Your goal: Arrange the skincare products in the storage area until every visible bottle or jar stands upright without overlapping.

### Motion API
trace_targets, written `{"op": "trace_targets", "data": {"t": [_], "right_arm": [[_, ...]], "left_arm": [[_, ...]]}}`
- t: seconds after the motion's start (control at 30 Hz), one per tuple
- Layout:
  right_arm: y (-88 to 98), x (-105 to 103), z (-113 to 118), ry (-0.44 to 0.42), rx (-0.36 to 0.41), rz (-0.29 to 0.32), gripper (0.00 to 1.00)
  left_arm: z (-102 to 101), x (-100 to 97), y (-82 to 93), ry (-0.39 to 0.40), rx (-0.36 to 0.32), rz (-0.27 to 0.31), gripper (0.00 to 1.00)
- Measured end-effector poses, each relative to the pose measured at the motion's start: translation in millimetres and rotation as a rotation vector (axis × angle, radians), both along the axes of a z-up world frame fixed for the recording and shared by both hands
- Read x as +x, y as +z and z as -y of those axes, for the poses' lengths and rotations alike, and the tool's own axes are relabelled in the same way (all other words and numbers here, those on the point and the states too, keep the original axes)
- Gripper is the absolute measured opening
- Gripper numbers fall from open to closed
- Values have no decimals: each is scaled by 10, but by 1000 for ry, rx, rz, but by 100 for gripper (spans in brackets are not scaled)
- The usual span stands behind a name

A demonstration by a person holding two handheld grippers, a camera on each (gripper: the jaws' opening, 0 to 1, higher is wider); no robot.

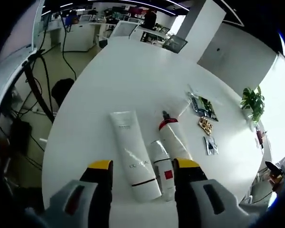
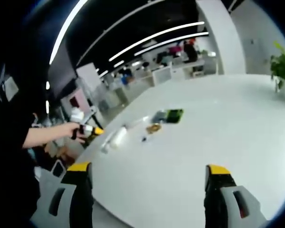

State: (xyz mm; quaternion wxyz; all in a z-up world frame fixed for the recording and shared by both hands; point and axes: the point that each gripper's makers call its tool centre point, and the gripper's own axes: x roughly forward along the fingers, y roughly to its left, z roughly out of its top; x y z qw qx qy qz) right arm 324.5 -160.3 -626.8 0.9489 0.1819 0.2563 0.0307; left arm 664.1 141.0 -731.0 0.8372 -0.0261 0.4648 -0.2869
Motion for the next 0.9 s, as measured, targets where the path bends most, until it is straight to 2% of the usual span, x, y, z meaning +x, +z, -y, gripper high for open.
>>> {"op": "trace_targets", "data": {"t": [0.1, 0.23, 0.5, 0.9], "right_arm": [[-20, -5, -11, 11, -6, -11, 97], [-65, -23, -8, 11, -5, -24, 97], [-83, -7, -4, 9, 0, -25, 97], [-126, 12, 1, 7, 5, -36, 97]], "left_arm": [[28, 21, 8, 15, -17, -6, 46], [21, 69, -23, 14, 7, -1, 45], [11, 218, -40, 48, 4, -6, 43], [111, 266, -170, 36, 38, -29, 41]]}}
